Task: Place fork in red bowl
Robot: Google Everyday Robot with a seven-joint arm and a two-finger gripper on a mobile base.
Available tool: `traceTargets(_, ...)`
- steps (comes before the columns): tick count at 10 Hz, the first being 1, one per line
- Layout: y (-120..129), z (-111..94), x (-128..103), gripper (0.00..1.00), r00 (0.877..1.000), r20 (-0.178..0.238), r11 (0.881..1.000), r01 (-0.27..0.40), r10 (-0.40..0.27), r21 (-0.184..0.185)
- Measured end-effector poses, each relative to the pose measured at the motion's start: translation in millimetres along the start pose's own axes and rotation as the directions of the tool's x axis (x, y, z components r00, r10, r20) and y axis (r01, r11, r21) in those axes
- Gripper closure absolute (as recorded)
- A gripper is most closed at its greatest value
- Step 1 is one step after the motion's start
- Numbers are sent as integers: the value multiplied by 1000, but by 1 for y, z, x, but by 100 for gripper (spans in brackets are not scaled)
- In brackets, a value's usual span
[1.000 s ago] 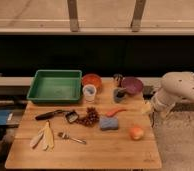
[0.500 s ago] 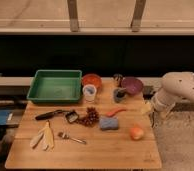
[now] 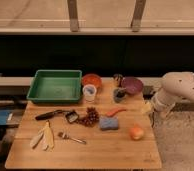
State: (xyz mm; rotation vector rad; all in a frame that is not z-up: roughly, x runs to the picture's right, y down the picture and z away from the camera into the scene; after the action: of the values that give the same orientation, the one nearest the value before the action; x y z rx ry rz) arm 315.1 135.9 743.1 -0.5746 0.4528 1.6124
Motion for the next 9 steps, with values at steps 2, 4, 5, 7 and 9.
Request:
traceTargets(2,0,0,1,28,1000,0,1000,14,-14,-5)
traceTargets(4,15,-3,3,28,998,0,997,70,-70,-15)
traceTargets(5,33,-3,3,28,993,-4,993,118,-118,-15)
traceTargets(7,80,0,5,28,975,-9,975,222,-222,-9)
traceTargets(9,141,3,13,28,939,-16,939,344,-344,-13)
